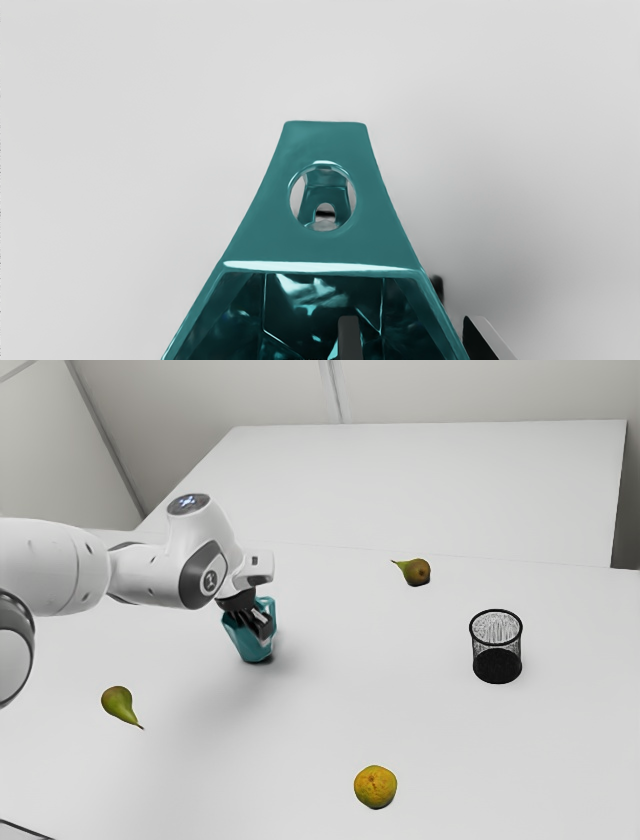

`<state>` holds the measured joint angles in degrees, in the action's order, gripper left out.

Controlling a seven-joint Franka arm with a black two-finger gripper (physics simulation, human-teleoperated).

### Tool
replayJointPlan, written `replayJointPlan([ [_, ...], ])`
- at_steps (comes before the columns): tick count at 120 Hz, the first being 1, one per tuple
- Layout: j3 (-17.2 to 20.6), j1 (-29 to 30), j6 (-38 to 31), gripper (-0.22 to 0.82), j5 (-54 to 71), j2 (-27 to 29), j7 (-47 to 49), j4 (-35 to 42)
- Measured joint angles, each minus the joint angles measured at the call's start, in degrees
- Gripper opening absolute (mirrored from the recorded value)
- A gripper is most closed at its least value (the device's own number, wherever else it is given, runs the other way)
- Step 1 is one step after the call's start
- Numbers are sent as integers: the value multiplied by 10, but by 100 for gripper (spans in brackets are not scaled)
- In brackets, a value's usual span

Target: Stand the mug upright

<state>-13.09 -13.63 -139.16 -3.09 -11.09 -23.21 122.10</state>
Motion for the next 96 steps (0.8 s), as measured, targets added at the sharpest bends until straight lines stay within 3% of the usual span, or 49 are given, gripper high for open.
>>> replayJointPlan([
  [28,0,-5,6,27,1,31,-1,2],
  [62,2,-30,44,43,0,114,2,5],
  [83,7,-37,182,53,-1,104,22,-133],
  [96,7,-33,293,56,-1,51,38,-258],
])
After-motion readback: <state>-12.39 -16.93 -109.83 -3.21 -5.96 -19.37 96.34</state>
